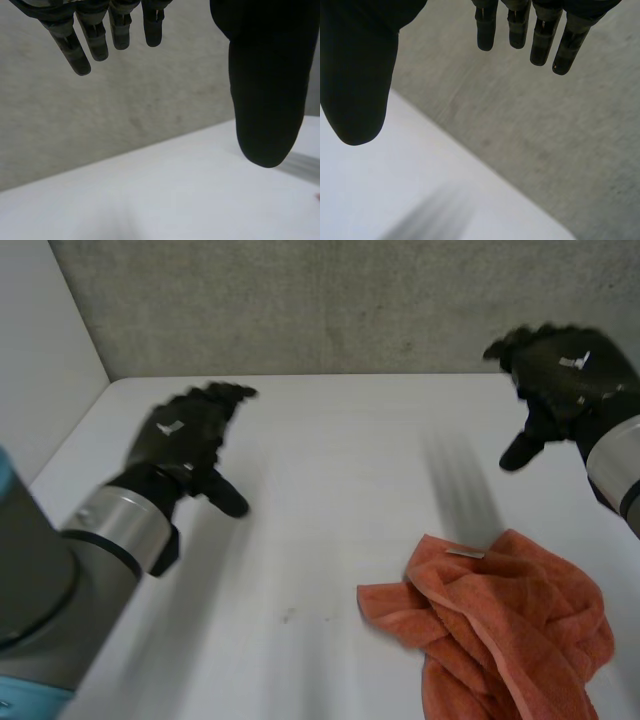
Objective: Fold the laundry
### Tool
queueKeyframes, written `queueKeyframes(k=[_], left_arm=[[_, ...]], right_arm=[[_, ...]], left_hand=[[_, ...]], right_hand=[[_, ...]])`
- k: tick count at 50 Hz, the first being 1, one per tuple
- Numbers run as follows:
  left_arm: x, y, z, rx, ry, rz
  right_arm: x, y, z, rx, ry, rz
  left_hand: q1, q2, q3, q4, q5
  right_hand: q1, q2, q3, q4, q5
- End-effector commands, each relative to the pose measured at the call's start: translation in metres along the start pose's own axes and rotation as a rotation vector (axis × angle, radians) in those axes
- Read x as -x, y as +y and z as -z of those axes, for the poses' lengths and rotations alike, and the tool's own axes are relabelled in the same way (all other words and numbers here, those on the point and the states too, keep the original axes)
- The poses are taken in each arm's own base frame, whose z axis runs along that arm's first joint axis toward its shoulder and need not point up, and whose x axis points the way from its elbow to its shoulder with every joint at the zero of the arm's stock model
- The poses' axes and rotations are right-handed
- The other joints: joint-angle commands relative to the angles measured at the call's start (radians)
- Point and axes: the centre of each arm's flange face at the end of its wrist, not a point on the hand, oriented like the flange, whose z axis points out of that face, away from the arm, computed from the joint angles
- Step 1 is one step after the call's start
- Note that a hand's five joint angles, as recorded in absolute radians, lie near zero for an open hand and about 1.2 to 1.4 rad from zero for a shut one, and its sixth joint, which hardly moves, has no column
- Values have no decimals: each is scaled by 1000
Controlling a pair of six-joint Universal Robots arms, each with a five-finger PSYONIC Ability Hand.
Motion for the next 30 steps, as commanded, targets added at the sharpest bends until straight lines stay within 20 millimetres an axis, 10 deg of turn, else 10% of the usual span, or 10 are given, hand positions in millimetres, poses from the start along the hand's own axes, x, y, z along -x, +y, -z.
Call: queueKeyframes(k=[1, 14, 30], left_arm=[[-36, 34, 4, 102, 115, -19], [-123, 109, -9, 200, 450, -140], [-163, 136, -16, 173, 624, -140]], right_arm=[[10, 22, 16, 194, -111, 70], [-42, 102, 23, 472, -52, 60], [-54, 133, 32, 537, -97, -16]], left_hand=[[5, 14, 11, 12, -20], [58, 66, 64, 64, 33], [430, 438, 436, 436, 405]], right_hand=[[-29, -45, -38, -56, -64], [-29, -45, -38, -56, -64], [-29, -45, -38, -56, -64]])
